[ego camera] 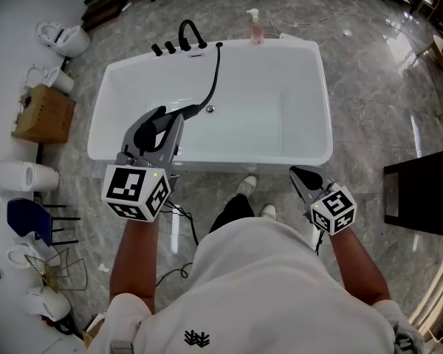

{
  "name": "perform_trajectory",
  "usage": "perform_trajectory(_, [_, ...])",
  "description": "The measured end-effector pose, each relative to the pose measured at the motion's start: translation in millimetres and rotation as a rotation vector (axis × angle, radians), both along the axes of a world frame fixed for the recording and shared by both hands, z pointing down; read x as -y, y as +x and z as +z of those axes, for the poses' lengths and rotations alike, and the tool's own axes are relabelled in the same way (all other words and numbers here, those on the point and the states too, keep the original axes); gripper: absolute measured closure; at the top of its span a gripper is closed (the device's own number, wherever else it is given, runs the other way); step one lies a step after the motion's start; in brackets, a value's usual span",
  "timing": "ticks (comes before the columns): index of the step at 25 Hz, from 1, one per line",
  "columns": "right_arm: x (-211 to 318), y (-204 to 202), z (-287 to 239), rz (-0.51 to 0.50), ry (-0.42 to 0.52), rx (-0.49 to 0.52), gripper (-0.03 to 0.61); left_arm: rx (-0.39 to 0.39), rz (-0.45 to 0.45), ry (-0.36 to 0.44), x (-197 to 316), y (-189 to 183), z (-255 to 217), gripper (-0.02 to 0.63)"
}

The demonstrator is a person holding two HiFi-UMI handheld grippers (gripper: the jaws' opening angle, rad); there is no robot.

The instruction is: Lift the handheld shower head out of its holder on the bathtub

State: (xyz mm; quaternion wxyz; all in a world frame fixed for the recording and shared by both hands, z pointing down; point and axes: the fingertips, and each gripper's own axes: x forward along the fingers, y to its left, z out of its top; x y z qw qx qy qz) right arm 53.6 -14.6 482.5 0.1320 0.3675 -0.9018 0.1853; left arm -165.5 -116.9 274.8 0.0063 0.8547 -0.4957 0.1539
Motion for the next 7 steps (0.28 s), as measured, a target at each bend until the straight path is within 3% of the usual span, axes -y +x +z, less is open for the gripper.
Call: perform_trajectory(7, [-2.3,12.2,2.3,0.003,-0.003,-0.005,0.566,-0.004,0.000,0.005,2.2,8.4,-3.7,0.474])
